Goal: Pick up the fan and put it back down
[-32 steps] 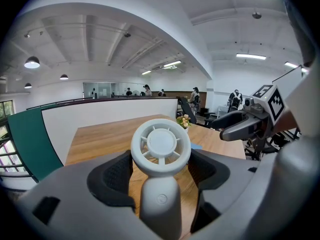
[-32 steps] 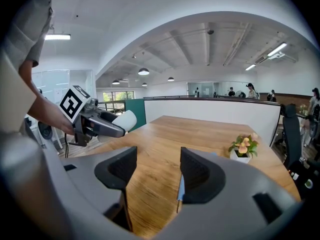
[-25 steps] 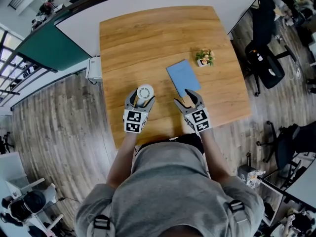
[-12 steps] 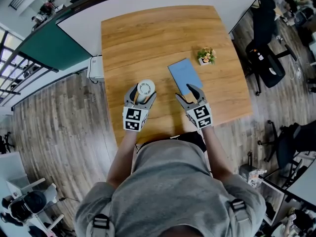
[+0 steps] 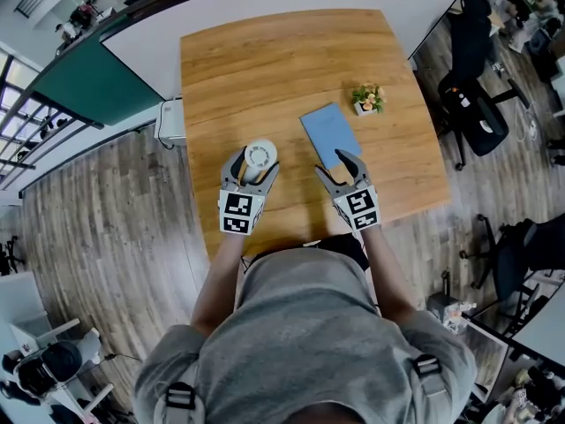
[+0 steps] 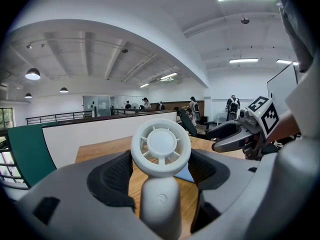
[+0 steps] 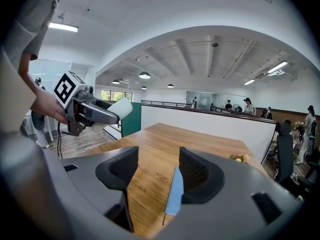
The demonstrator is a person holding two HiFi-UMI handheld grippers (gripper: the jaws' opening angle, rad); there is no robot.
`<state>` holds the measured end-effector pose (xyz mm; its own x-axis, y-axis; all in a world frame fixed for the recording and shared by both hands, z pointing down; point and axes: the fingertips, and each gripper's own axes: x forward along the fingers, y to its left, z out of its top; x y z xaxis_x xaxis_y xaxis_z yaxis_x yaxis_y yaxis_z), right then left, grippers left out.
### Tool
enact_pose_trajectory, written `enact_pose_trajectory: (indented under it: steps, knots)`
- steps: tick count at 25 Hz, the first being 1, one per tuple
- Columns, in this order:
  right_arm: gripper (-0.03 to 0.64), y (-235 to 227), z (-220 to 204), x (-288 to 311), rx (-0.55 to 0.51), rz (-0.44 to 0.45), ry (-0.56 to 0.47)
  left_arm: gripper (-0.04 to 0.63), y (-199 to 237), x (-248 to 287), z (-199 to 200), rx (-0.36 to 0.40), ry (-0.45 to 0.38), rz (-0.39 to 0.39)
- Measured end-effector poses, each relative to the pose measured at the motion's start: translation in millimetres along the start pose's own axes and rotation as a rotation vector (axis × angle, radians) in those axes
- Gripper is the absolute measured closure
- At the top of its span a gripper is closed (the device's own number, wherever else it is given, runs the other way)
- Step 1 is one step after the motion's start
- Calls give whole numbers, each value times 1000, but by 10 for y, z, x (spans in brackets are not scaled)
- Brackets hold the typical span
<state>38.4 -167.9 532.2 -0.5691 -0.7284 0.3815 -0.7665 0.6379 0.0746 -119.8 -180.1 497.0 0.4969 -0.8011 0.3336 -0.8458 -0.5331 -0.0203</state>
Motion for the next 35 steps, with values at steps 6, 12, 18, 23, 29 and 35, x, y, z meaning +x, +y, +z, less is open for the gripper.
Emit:
enact_pose_trajectory:
  steps: [6,12,18,23,29,35]
  knots:
    - [356,-12,-5,-21,5,-5,-4,233,25,-4,-87,2,24,10]
    - [356,-22,-69,-49,10,-9,4,233,53,-16,-119,-7,32,23]
    - [356,-7,-119,-76,17,-6,8,233,23,-31,-163,-16,41,27]
    - [356,-15,-149,-66,26,0,12,233,-13,-7,-186,-16,51,24]
    - [356,-5,-188,-56,35,5,18,233,-23,-6,-248,-30,68,23]
    - [356,-20,-282,-25,42,6,21,233,-34,43,-331,-48,84,21]
